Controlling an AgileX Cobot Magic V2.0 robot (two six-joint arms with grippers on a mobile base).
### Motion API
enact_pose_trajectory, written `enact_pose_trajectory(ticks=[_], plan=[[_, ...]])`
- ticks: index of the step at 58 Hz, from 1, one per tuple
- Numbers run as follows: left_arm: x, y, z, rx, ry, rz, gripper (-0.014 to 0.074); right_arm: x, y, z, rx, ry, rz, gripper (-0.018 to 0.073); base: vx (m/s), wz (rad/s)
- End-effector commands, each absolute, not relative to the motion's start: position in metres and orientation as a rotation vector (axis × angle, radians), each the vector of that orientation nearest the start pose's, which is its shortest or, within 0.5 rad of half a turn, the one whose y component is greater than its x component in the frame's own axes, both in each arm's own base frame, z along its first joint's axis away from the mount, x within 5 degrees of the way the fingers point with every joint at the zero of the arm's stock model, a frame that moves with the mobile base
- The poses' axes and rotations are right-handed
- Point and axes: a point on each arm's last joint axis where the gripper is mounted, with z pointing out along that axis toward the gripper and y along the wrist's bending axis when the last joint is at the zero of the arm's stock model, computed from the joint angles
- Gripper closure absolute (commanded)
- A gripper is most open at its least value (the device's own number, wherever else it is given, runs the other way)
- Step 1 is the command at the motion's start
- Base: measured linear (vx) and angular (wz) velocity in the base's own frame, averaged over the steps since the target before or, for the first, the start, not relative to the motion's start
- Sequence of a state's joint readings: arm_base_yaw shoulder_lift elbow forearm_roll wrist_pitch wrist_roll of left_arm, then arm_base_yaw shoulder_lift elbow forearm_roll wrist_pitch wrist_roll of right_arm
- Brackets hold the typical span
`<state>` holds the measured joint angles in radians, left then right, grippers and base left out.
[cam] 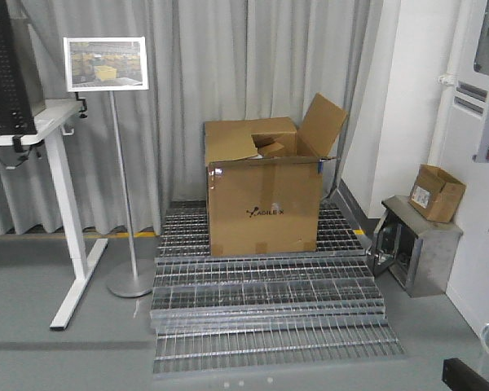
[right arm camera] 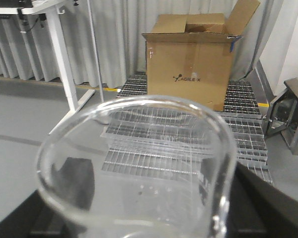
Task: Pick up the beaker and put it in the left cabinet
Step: 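Drive the base to the cabinet holding the beaker in the right gripper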
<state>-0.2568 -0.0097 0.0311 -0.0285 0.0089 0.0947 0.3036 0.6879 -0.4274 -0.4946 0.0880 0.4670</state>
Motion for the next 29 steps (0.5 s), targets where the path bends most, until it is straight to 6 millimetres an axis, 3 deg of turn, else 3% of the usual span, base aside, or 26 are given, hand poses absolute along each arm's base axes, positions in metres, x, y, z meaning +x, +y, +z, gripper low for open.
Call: enact_pose_trajectory(ticks=[1,29], plan=[[0.0536,-0.014,0.2054,0.223,1.413,-0.168,0.0596,0.1412,0.0433,0.3049,-0.284,1.703,0.192,0.0564,0.63,-0.07],[0.0536,-0.014,0.2054,0.223,1.413,-0.168,0.0596,0.1412,0.0432,0.3049,-0.284,1.704,0.192,0.0564,0.61,-0.2]])
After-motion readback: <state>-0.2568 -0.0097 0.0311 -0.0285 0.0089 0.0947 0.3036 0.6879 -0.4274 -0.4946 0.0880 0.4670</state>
